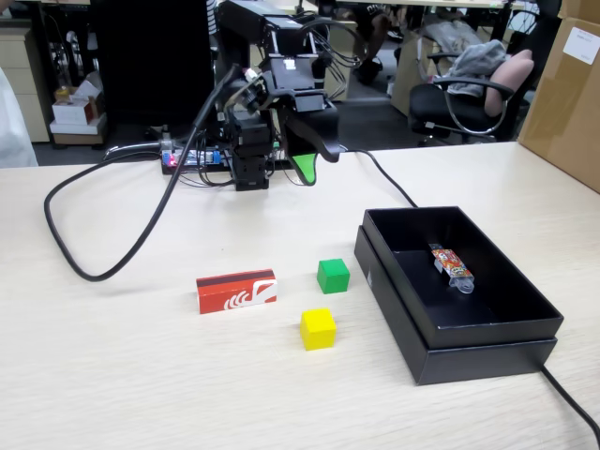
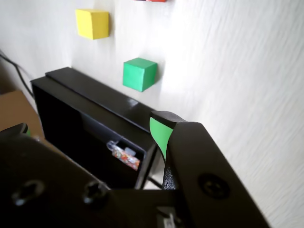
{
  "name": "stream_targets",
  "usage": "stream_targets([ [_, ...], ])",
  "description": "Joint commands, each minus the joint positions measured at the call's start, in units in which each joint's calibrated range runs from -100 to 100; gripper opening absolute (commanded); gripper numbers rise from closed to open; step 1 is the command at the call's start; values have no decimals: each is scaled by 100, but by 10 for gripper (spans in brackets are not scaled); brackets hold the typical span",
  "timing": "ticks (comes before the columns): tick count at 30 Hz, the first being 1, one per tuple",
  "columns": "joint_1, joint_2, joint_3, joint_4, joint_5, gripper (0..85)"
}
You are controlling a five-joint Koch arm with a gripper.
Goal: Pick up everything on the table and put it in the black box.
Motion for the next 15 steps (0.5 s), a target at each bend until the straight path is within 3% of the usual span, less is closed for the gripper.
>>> stream_targets([
  [1, -34, 906, 901, -202, -10, 475],
  [15, -98, 3568, 1671, -228, 49, 480],
])
